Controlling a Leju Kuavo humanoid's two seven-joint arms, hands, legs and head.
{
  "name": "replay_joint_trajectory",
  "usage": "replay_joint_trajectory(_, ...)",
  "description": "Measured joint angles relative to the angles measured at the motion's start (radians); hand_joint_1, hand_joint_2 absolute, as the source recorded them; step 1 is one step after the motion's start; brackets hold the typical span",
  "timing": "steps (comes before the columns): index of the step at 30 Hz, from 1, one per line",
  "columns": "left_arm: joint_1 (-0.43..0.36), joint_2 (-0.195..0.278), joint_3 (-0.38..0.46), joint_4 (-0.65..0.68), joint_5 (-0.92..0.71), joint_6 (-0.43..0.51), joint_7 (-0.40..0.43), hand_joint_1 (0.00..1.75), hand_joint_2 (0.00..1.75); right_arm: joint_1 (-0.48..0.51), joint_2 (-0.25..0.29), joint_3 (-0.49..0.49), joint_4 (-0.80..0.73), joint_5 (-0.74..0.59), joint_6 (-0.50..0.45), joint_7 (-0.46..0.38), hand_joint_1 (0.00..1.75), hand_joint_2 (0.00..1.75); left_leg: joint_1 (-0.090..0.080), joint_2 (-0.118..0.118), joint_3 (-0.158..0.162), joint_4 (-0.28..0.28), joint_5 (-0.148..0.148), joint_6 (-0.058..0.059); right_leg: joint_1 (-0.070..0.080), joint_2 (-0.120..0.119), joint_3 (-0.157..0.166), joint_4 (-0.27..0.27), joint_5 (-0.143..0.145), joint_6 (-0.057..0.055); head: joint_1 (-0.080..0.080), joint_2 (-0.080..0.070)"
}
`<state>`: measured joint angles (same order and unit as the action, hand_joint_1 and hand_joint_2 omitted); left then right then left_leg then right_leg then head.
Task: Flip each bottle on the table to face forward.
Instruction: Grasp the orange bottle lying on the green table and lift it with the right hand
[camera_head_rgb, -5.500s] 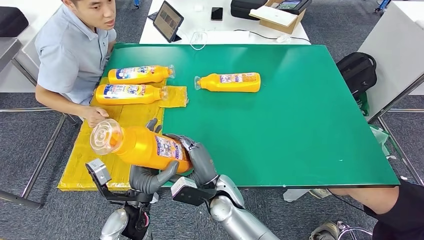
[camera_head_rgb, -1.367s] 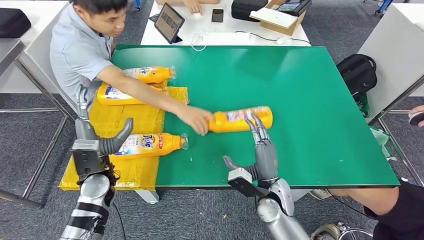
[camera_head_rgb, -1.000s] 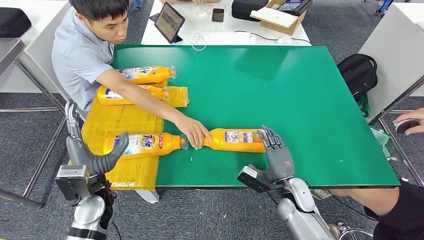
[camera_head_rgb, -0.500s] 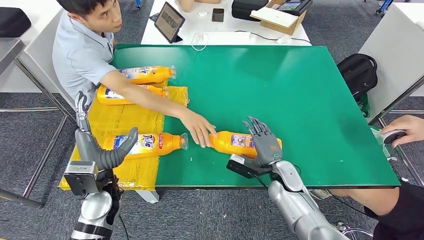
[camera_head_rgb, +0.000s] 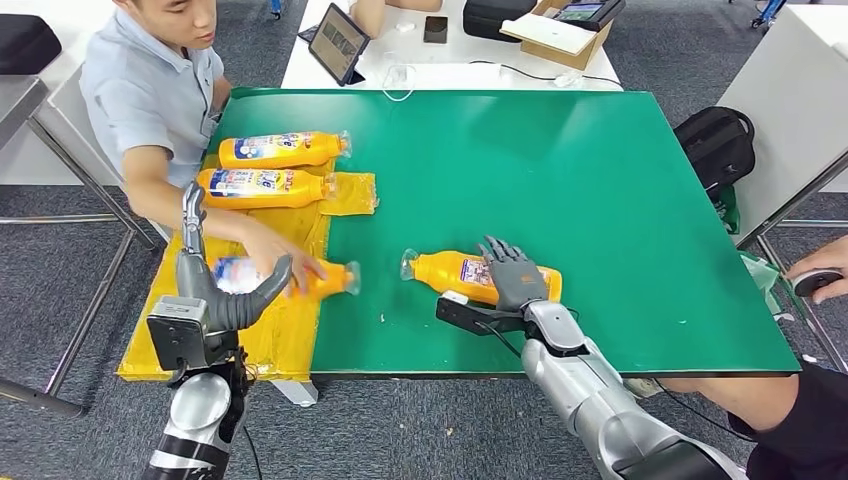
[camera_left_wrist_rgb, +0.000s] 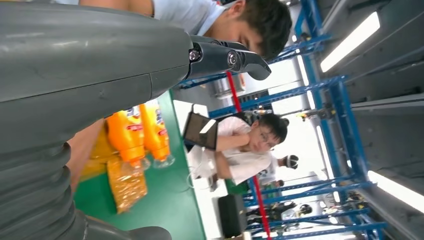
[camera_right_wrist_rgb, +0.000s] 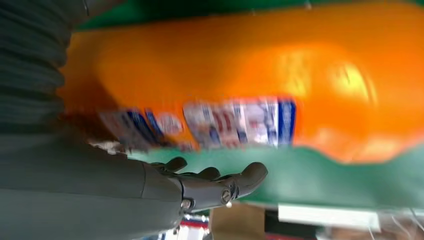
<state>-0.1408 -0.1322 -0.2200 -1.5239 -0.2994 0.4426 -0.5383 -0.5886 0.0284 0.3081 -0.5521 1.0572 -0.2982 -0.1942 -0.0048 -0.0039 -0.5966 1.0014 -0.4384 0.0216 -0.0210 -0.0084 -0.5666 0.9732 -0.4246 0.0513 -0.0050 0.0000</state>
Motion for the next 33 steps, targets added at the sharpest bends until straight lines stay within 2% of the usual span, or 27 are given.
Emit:
replay_joint_trajectory(8, 0.042, 0.011, 0.005, -0.03, -0.029, -0.027, 0.013, 0.0, 1.75, 0.004, -0.015, 0.044, -0.006, 0.007, 0.05, 0.027, 0.0, 1.75, 0.0, 0.0, 0.001, 0.0, 0.0, 0.0, 0.0, 0.0, 0.0, 0.0, 0.0, 0.0, 0.0, 0.0)
replay_joint_trajectory(14, 0.077, 0.014, 0.006, -0.071, -0.04, -0.046, 0.023, 0.0, 1.75, 0.02, -0.035, 0.085, -0.054, 0.063, 0.045, 0.119, 0.0, 1.75, 0.0, 0.0, 0.002, 0.0, 0.0, 0.0, 0.0, 0.0, 0.001, 0.0, 0.0, 0.0, 0.0, 0.0)
replay_joint_trajectory(17, 0.087, 0.015, 0.007, -0.086, -0.044, -0.049, 0.026, 0.0, 1.75, 0.027, -0.041, 0.098, -0.071, 0.072, 0.047, 0.137, 0.0, 1.75, 0.0, 0.0, 0.002, 0.0, 0.0, 0.0, 0.0, 0.0, 0.002, 0.0, 0.0, 0.0, 0.0, 0.0)
replay_joint_trajectory(25, 0.117, 0.015, 0.021, -0.122, -0.064, -0.075, 0.045, 0.0, 1.75, 0.03, -0.067, 0.109, -0.105, 0.096, 0.103, 0.25, 0.0, 1.75, 0.0, 0.0, 0.005, 0.0, 0.0, 0.0, 0.0, 0.0, 0.004, -0.001, 0.0, 0.0, 0.0, 0.0)
replay_joint_trajectory(33, 0.135, 0.015, 0.032, -0.142, -0.078, -0.08, 0.05, 0.0, 1.75, 0.042, -0.099, 0.1, -0.134, 0.111, 0.126, 0.291, 0.0, 1.75, 0.0, 0.0, 0.007, 0.0, 0.0, 0.0, 0.0, 0.0, 0.006, -0.001, 0.0, 0.0, 0.0, 0.0)
